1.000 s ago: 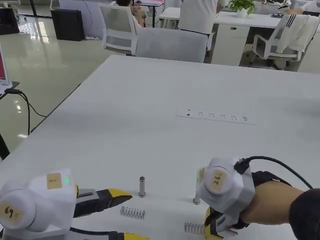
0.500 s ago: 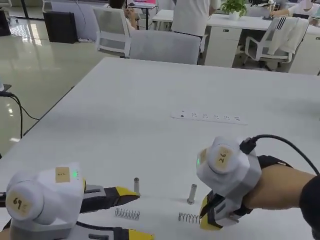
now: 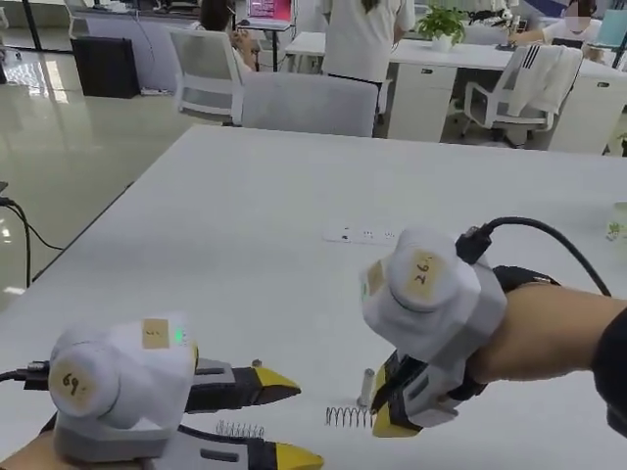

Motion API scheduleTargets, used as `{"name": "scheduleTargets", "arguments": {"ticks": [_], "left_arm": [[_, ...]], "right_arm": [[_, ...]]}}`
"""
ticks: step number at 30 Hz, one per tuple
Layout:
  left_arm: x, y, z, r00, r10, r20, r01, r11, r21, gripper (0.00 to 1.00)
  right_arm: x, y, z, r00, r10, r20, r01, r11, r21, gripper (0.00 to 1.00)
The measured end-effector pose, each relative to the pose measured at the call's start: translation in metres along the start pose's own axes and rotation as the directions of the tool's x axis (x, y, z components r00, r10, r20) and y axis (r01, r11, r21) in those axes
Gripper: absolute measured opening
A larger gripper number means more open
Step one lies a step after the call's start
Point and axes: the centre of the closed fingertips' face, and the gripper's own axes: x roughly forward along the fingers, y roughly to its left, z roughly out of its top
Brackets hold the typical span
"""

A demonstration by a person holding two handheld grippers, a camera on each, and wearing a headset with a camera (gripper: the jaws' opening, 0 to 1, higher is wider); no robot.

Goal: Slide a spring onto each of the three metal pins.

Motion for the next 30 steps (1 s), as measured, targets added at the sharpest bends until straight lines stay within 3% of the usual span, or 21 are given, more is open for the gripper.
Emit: {"name": "scheduleTargets", "arguments": {"ticks": [13, 30], "left_arm": [[0.010, -0.008, 0.007, 0.9992, -0.038, 0.012, 0.038, 0.999, 0.031, 0.21], [0.014, -0.013, 0.003, 0.9986, -0.052, -0.005, 0.053, 0.996, 0.070, 0.04]], "right_arm": [[-0.005, 0.009, 0.006, 0.9996, 0.020, -0.021, -0.021, 0.999, -0.043, 0.07], [-0.006, 0.015, 0.008, 0.9991, 0.027, -0.033, -0.030, 0.997, -0.075, 0.07]]}}
